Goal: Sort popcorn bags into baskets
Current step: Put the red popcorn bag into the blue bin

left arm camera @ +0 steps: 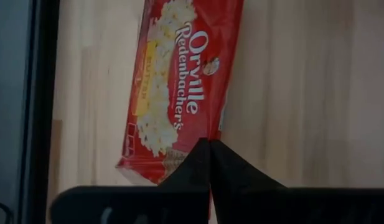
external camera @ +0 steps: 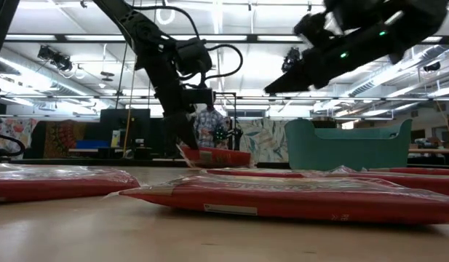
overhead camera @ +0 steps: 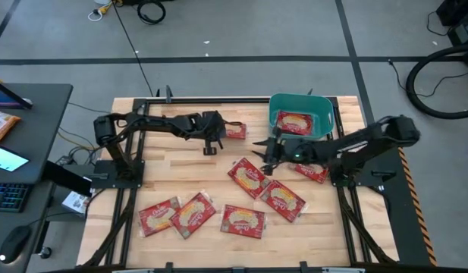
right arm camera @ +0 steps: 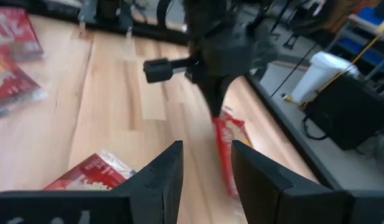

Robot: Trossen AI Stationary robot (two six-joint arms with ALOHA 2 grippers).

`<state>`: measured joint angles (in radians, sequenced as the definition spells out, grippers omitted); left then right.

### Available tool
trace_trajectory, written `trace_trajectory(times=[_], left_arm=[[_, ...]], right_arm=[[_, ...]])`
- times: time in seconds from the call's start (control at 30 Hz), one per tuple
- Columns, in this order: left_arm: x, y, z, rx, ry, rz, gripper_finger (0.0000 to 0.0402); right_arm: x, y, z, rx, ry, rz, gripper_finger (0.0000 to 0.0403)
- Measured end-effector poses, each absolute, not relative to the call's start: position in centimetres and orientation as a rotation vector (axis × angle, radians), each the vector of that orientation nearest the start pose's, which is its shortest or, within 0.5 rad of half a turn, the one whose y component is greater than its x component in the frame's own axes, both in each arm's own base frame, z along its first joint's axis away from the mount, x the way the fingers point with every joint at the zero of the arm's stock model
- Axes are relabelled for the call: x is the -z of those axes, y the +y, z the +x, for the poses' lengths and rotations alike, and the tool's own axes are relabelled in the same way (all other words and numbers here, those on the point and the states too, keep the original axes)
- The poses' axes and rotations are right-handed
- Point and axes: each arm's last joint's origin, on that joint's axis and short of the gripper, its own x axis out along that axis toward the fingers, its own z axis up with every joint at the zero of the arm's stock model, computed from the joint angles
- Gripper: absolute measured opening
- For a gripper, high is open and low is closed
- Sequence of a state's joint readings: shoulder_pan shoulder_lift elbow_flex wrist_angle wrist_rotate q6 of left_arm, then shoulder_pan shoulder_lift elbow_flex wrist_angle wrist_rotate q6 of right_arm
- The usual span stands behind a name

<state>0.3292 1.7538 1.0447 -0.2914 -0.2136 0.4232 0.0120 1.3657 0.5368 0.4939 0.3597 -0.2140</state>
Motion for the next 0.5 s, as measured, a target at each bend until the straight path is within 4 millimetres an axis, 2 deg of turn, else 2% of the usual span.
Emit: trace_trajectory(times=[0.27, 0.5], left_arm=[[-16.8, 10.4, 32.5, -0.284, 1.113, 0.272, 0.0001], [-17.8, 9.7, 32.1, -0.287, 1.106, 0.217, 0.0000]], right_arm=[[-16.1, -1.6, 30.9, 0.320, 0.503, -0.348, 0.0147], [-13.9, -2.3, 33.8, 0.338, 0.579, -0.402, 0.0200]])
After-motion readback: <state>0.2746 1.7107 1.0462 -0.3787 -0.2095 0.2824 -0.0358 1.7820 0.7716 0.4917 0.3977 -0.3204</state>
